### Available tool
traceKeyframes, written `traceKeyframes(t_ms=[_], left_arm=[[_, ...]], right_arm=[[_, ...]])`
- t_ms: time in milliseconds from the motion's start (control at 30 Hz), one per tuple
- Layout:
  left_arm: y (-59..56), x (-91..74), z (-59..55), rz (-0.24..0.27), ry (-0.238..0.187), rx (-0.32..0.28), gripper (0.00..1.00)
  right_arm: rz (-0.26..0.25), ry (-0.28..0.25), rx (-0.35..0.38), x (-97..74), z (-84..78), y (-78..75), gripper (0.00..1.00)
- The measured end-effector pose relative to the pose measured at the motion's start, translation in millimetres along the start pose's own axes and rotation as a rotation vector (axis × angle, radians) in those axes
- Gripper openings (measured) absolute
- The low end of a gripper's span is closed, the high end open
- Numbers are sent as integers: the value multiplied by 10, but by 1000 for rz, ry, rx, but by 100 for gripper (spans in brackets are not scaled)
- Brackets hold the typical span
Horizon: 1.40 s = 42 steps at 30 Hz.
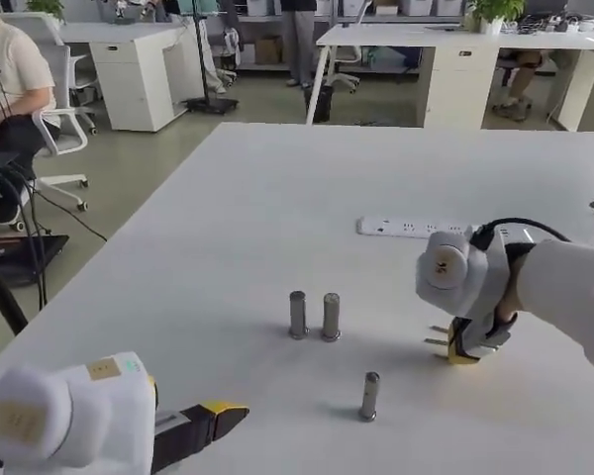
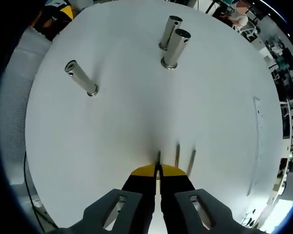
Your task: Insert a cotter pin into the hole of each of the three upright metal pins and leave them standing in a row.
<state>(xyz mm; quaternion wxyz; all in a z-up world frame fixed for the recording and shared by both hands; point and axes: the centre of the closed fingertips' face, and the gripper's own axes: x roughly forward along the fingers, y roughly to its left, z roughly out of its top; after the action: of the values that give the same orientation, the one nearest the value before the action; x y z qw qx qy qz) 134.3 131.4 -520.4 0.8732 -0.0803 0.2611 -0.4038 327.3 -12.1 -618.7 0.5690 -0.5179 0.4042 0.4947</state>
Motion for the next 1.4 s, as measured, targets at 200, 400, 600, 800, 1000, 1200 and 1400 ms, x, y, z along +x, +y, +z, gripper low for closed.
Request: traceKeyframes(t_ms=[200, 400, 600, 800, 1000, 1200, 1400], left_arm=[[-22, 9, -28, -7, 16, 4, 97], [39, 23, 28, 1, 16, 1, 97], [94, 51, 36, 11, 26, 7, 97], [98, 74, 74, 10, 22, 5, 95], [88, 116, 155, 20, 5, 16, 95], [8, 202, 278, -1, -22, 6, 90], [-73, 307, 382, -22, -55, -13, 86]], right_arm=[[-29, -16, -27, -13, -4, -1, 0], [-90, -123, -54, -180, 135, -28, 0], [-156, -185, -86, -492, 202, 0, 0], [-211, -243, -95, -796, 202, 160, 0], [-256, -305, -111, -1007, 240, 365, 0], [-294, -374, -122, -1185, 374, 565, 0], [-307, -423, -152, -1308, 551, 715, 0]])
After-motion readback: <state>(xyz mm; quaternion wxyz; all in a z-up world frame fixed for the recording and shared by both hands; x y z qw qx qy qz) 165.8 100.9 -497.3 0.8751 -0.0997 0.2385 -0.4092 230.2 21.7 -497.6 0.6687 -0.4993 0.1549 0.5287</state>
